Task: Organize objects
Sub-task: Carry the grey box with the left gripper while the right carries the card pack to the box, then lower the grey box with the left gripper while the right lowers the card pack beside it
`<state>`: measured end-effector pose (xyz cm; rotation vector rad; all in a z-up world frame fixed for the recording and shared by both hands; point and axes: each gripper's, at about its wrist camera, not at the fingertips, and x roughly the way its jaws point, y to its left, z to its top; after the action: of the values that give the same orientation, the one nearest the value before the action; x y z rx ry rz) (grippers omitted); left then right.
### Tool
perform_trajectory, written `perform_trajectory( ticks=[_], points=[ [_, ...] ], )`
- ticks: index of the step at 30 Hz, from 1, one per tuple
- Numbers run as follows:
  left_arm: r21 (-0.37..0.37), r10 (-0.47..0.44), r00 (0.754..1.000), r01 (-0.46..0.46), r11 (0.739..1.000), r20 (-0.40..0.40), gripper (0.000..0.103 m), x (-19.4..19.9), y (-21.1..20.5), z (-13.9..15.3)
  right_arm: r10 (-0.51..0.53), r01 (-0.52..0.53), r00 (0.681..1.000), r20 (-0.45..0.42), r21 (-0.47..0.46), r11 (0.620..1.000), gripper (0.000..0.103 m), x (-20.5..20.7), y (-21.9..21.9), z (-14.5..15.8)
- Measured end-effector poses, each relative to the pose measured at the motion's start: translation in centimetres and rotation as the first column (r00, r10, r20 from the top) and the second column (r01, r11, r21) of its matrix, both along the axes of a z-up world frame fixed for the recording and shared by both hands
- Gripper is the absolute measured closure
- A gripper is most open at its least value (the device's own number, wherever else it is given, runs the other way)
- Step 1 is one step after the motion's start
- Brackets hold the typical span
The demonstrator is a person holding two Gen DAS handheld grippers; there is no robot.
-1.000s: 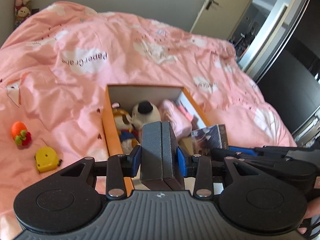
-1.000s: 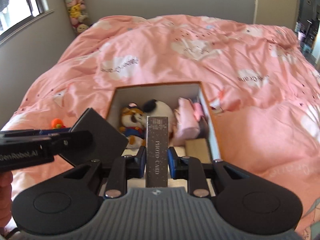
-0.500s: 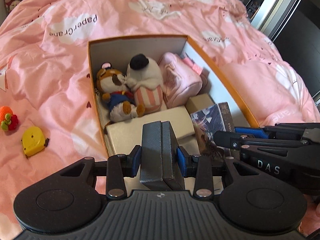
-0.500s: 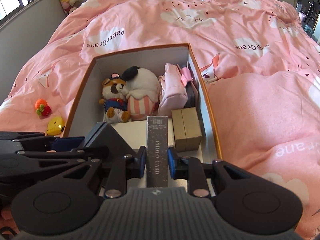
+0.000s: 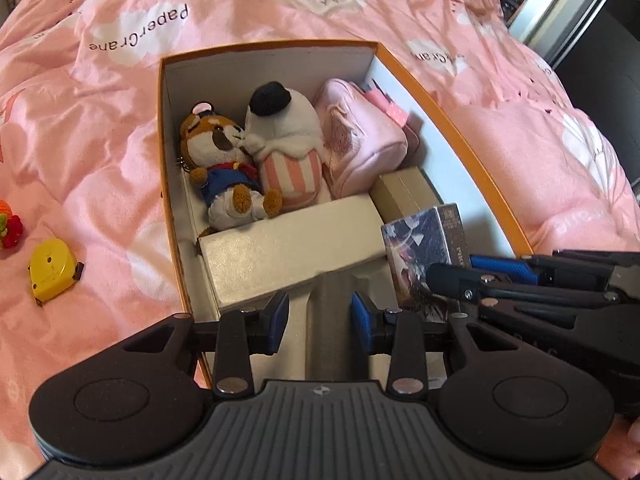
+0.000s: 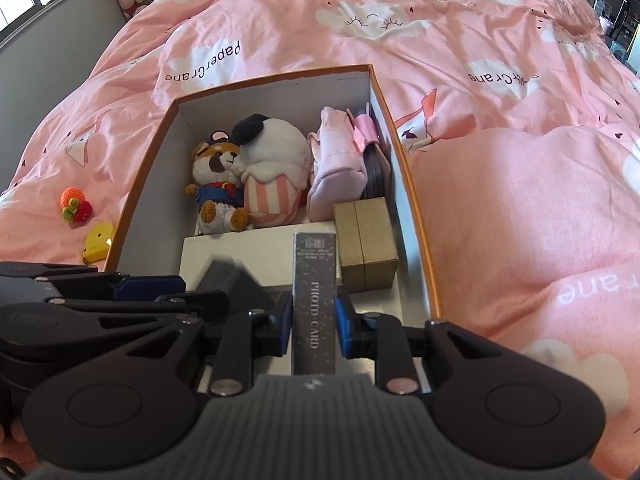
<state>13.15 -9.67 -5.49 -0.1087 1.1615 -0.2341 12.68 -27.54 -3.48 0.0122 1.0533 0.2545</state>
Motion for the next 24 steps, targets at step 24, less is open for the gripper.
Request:
perform_trajectory(
  ticks=[24],
  points=[
    [-0.102, -0.004, 0.993, 0.015, 0.995, 0.115, 0.057, -0.6, 6.2, 4.5, 0.093, -0.09, 0.996, -0.015, 0.145, 0.985, 0.079, -0.1, 2.9, 0.5]
  ],
)
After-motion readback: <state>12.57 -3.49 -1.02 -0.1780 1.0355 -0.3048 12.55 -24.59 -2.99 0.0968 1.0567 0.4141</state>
